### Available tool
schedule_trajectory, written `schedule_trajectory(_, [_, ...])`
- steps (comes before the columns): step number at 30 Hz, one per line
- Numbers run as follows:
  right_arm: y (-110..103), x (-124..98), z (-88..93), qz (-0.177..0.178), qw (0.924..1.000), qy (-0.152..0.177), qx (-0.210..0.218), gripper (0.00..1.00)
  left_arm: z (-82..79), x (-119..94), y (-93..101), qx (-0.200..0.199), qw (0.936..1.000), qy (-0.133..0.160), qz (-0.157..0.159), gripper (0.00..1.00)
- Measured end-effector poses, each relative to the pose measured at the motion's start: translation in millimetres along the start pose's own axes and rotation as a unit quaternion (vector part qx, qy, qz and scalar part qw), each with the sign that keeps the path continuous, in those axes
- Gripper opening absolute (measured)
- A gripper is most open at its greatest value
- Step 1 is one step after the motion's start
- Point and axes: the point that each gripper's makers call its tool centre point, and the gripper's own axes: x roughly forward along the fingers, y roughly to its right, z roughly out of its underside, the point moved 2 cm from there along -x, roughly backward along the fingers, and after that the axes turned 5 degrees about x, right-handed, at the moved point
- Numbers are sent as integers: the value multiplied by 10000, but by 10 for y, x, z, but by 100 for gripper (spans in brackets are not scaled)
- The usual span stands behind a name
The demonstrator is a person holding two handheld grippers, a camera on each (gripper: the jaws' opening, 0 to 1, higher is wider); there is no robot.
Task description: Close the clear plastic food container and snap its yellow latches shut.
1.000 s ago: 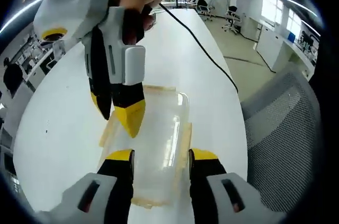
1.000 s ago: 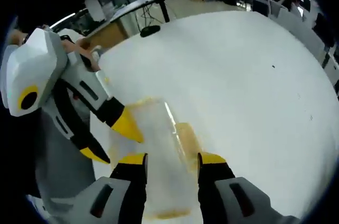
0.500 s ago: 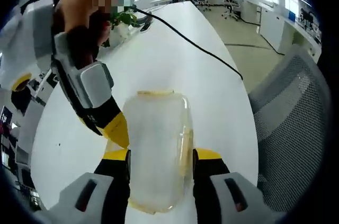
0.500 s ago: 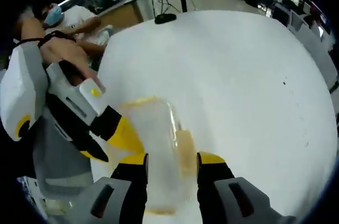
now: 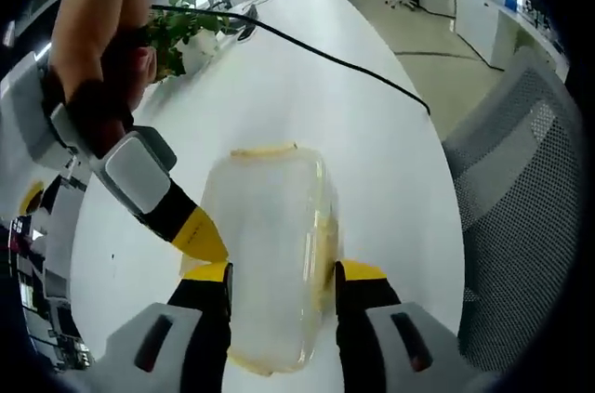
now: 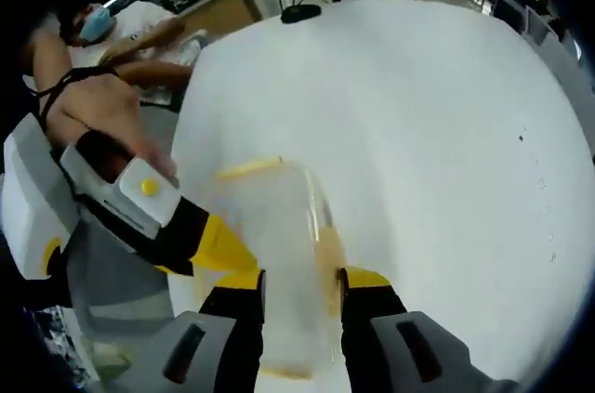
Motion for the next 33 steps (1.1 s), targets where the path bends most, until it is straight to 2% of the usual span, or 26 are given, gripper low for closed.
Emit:
schedule_trajectory(2, [4, 11, -2, -25, 10000, -59, 42, 31, 4, -2, -7, -43, 10000, -10, -9, 42])
schedule_trajectory(6, [-13, 22, 3, -63, 9991, -385, -134, 30, 5, 14, -11, -94, 9999, -79, 5, 41])
schedule_trajectory(7, [-15, 26, 3, -61, 9982, -506, -306, 30, 9, 14, -12, -109, 9999, -97, 20, 41])
schedule_trajectory(10, [-18, 45, -11, -62, 9970, -683, -365, 30, 11, 23, -15, -171, 9997, -164, 9, 40])
schedule_trajectory(17, [-13, 46, -19, -111, 9959, -824, -353, 27, 26, 23, -22, -100, 9996, -253, -3, 37])
schedule_trajectory(18, [-1, 48, -29, -123, 9960, -815, -341, 26, -23, 77, -65, 317, 9992, -205, -104, 38])
schedule_trajectory(19, [6, 46, -31, -134, 9960, -837, -297, 26, 15, 66, -16, -36, 9995, -315, -61, 38])
schedule_trajectory(23, [-2, 49, -18, -200, 9960, -844, -233, 23, 27, 22, -40, -27, 9995, -314, -31, 38])
schedule_trajectory(24, [-44, 65, 40, -291, 9950, -952, 123, 24, 14, 25, -20, -34, 9996, -263, 66, 38])
schedule_trajectory(25, [64, 90, 1, -358, 9957, -850, -19, 24, 25, 21, -38, -23, 9996, -280, 33, 38])
schedule_trajectory(28, [42, 106, 0, -463, 9945, -926, -124, 25, 21, 33, -33, -29, 9997, -251, 50, 38])
schedule_trajectory(33, [10, 95, 5, -370, 9937, -1044, -176, 26, 18, 39, -19, -26, 9997, -263, -2, 38])
